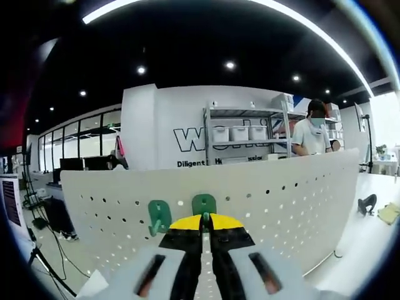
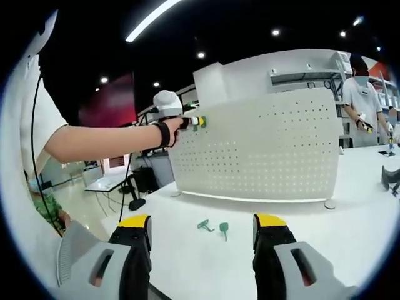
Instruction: Insert the hook assembly into the mounting plate slot until the hook locks in place.
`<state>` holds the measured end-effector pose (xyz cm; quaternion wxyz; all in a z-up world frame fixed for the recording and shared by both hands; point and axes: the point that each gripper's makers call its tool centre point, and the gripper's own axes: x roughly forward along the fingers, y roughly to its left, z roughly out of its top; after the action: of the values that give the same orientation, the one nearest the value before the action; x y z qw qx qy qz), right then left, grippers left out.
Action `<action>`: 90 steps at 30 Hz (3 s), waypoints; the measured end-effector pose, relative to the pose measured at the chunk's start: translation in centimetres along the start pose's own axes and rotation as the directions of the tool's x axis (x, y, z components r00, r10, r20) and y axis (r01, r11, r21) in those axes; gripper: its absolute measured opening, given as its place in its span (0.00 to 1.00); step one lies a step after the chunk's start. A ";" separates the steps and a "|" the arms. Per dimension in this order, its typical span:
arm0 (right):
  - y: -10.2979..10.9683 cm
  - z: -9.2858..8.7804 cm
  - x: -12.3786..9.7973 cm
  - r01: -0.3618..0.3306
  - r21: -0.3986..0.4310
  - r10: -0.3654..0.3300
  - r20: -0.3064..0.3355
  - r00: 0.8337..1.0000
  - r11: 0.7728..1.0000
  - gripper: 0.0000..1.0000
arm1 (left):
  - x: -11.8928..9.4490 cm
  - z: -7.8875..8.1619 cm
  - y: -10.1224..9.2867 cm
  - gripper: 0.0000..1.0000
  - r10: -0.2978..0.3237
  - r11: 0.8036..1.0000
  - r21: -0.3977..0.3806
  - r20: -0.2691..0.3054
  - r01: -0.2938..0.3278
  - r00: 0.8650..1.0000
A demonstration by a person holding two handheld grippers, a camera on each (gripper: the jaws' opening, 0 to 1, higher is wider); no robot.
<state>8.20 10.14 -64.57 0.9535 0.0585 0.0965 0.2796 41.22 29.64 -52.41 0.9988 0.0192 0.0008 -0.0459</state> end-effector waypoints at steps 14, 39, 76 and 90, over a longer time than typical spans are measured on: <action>-0.3 0.0 0.2 0.004 0.008 -0.004 -0.002 1.000 1.000 0.66 | 0.7 -0.5 0.1 0.03 0.005 0.999 -0.042 -0.034 -0.006 0.999; 0.3 0.0 0.3 -0.011 0.010 0.011 0.005 1.000 1.000 0.65 | 1.6 -0.9 -0.2 0.03 -0.005 0.999 0.034 -0.126 0.010 0.992; 0.5 -0.3 0.4 -0.021 0.020 0.022 -0.006 1.000 1.000 0.65 | 0.5 0.4 -0.6 0.16 -0.067 0.993 0.096 -0.063 0.073 0.996; 1.3 -0.4 0.7 -0.049 0.002 0.049 -0.014 0.999 0.999 0.64 | -2.2 -0.7 -0.1 0.18 -0.075 0.991 0.106 -0.079 0.083 0.994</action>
<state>8.01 11.65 -64.85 0.9455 0.0595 0.1021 0.3034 39.02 29.77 -53.06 0.9929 0.0752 0.0366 -0.0845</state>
